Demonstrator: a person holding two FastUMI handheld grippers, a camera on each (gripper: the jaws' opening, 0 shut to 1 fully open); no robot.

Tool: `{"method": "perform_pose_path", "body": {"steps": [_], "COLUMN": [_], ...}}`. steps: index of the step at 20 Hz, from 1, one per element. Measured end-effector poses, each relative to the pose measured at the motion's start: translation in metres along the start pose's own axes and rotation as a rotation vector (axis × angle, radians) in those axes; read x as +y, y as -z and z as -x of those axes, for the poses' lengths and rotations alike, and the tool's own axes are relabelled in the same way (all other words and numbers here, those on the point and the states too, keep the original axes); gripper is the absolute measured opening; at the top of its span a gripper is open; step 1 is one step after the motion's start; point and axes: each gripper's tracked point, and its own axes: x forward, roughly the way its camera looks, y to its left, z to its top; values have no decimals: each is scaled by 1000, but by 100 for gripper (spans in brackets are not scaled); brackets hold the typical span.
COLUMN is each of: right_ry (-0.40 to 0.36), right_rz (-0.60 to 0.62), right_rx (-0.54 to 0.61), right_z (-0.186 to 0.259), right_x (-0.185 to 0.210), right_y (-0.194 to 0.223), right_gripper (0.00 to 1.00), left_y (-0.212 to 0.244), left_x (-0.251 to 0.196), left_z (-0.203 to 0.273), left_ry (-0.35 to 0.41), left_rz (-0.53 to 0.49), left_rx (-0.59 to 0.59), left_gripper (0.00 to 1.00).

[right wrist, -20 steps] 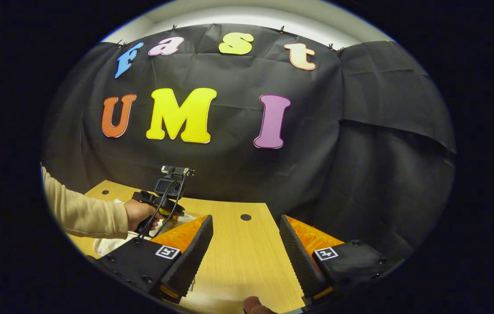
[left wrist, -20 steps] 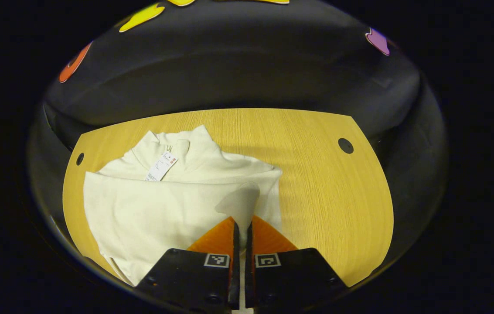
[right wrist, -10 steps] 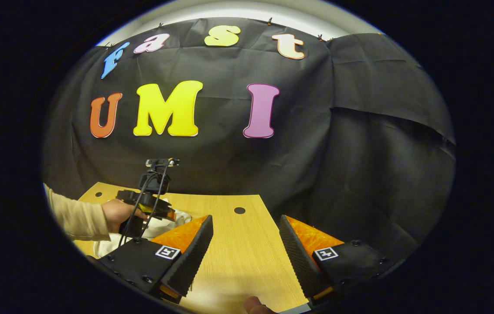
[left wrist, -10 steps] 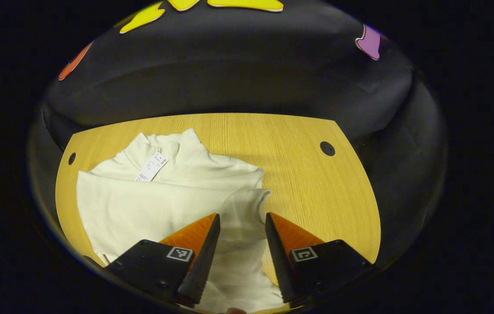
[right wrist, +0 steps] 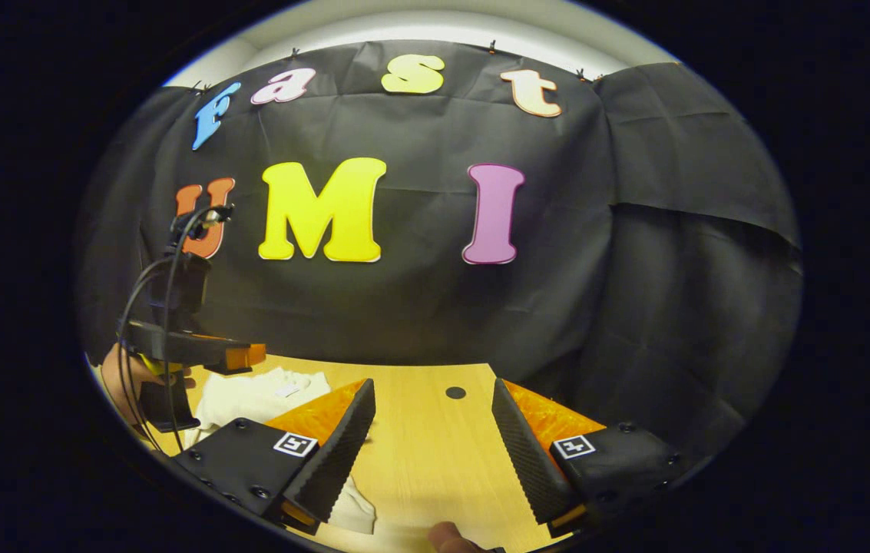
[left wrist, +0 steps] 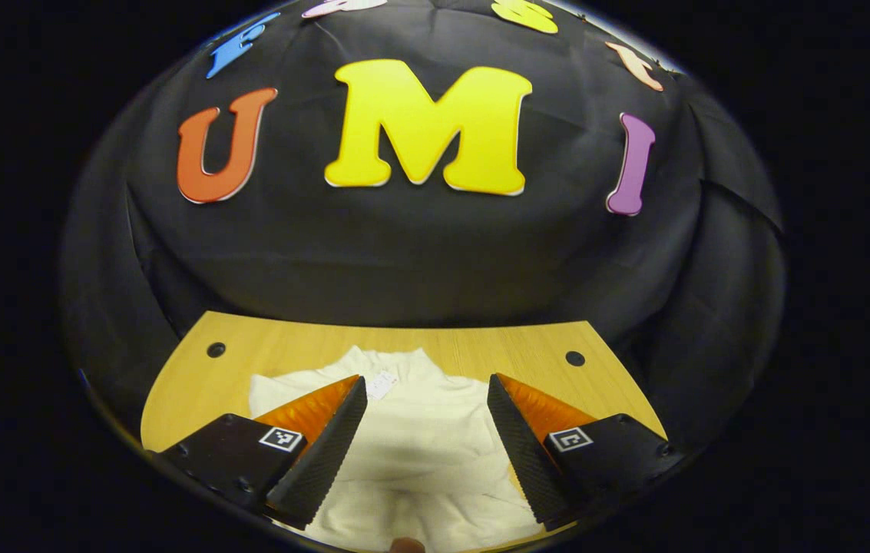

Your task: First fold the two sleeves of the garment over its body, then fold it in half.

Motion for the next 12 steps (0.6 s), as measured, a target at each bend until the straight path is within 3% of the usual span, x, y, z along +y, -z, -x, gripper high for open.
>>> {"method": "perform_pose_path", "body": {"steps": [3, 6, 8, 9, 10, 12], "right_ry": [-43, -77, -100, -104, -109, -121], "right_rz": [29, 54, 74, 85, 91, 95], "right_rx": [-10, 8, 35, 51, 63, 109], "right_z": [-5, -12, -15, -17, -19, -22], "right_x": [34, 66, 86, 93, 100, 112], "right_y": [1, 14, 27, 36, 43, 63], "right_gripper": [95, 95, 95, 95, 95, 95], "left_y": [-14, 4, 30, 46, 62, 93], "left_x": [27, 54, 102, 117, 129, 141], "left_z": [61, 110, 113, 113, 116, 121], "left_ry": [-53, -128, -181, -201, -210, -222], "left_rz": [34, 26, 14, 19, 30, 51], "left_rx": [-61, -83, -52, -25, 2, 61], "left_gripper": [100, 99, 99, 91, 99, 99]}}
